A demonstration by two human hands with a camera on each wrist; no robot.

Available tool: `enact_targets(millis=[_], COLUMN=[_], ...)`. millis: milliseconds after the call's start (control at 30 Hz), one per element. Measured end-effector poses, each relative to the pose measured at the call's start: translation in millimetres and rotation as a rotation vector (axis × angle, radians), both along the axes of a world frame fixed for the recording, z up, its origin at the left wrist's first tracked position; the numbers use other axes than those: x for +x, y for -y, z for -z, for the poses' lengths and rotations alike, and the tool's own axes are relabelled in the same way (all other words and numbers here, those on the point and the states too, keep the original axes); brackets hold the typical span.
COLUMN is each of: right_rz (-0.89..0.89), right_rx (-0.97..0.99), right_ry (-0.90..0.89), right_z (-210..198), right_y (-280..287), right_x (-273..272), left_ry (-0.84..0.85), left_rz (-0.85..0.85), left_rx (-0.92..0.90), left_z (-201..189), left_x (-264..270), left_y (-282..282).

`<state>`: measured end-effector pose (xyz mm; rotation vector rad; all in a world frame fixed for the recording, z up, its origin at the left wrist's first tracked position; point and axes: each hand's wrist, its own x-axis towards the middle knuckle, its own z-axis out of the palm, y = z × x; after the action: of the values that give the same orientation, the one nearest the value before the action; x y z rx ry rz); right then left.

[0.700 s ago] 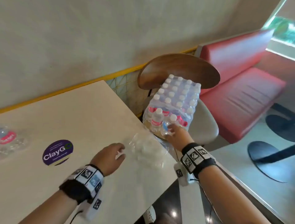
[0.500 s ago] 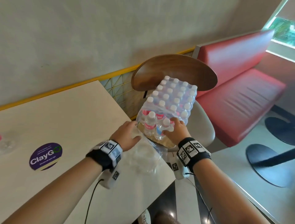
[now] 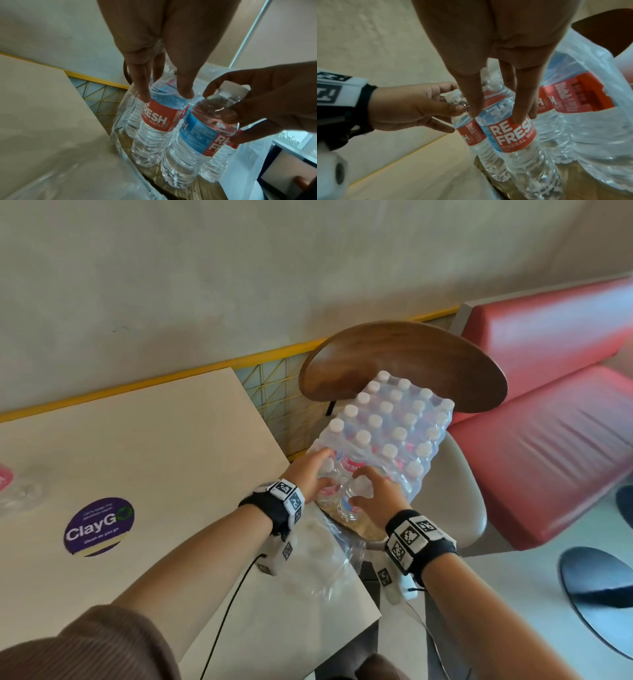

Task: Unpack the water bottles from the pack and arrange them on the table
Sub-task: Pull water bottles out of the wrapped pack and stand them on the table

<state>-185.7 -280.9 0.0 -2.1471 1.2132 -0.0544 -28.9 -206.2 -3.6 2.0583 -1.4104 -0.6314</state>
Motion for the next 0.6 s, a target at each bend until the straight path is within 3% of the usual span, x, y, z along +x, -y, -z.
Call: enact_targets(millis=[200,433,600], right_rz=[-0.282,-0.674,-0.948], right_rx=[-0.05,0.104,0.166], right_ry=[-0.013,0.102,0.093], right_z=[-19,-26,-14], right_y=[-39,-155,-239], right_x=[29,134,192], left_ry=[-0.115,0.045,0.093], left_rz=[-0.306,-0.663,-0.823], left_rx=[-0.084,0.09,0.202], left_z=[-17,-14,-5], left_x=[39,116,138], left_y=[-89,-255,-327])
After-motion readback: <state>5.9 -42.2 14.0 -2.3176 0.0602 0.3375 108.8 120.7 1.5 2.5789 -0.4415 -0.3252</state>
